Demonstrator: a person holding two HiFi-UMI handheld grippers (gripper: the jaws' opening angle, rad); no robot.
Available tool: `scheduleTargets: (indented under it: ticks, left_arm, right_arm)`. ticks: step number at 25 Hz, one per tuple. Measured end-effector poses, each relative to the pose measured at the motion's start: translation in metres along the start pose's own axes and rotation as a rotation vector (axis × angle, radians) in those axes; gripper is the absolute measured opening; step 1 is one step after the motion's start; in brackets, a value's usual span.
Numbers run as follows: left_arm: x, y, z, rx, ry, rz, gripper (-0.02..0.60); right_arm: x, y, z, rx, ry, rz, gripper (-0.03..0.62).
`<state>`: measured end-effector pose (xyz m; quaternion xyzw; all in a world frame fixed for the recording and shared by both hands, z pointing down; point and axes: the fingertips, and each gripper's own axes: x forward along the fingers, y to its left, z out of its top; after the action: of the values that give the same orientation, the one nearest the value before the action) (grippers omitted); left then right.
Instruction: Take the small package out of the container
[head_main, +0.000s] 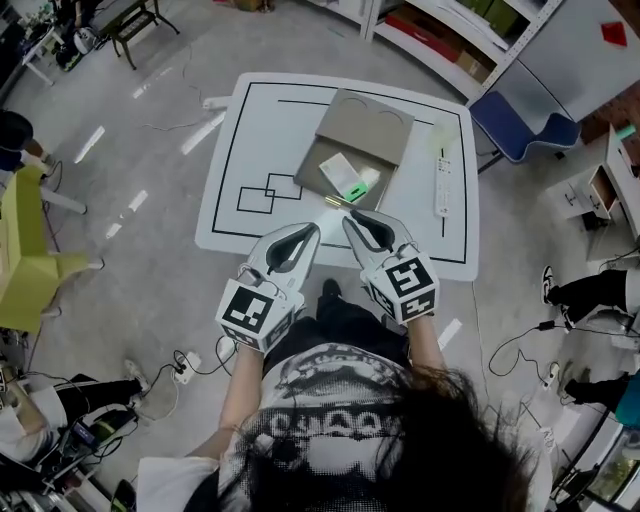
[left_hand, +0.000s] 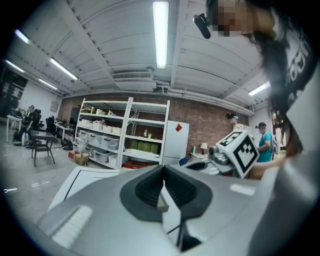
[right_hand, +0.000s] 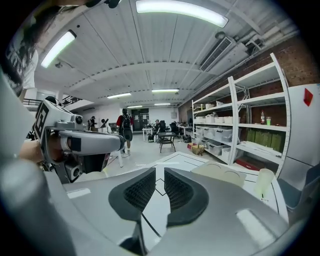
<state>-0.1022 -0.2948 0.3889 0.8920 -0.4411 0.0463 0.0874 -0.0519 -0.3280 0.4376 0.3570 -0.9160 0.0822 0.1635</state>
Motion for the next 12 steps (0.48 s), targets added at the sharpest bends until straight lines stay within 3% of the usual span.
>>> scheduleTargets:
  ticks: [8, 12]
  left_arm:
    - [0.034, 0.033, 0.004, -0.008, 0.017, 0.038, 0.0]
    - [0.045, 0.047, 0.005, -0.008, 0.024, 0.062, 0.0]
  right_arm:
    - [0.068, -0.056, -0.027, -0.039, 0.128, 0.034, 0.124]
    - [0.108, -0.084, -0.055, -0.009, 0.211, 0.058, 0.175]
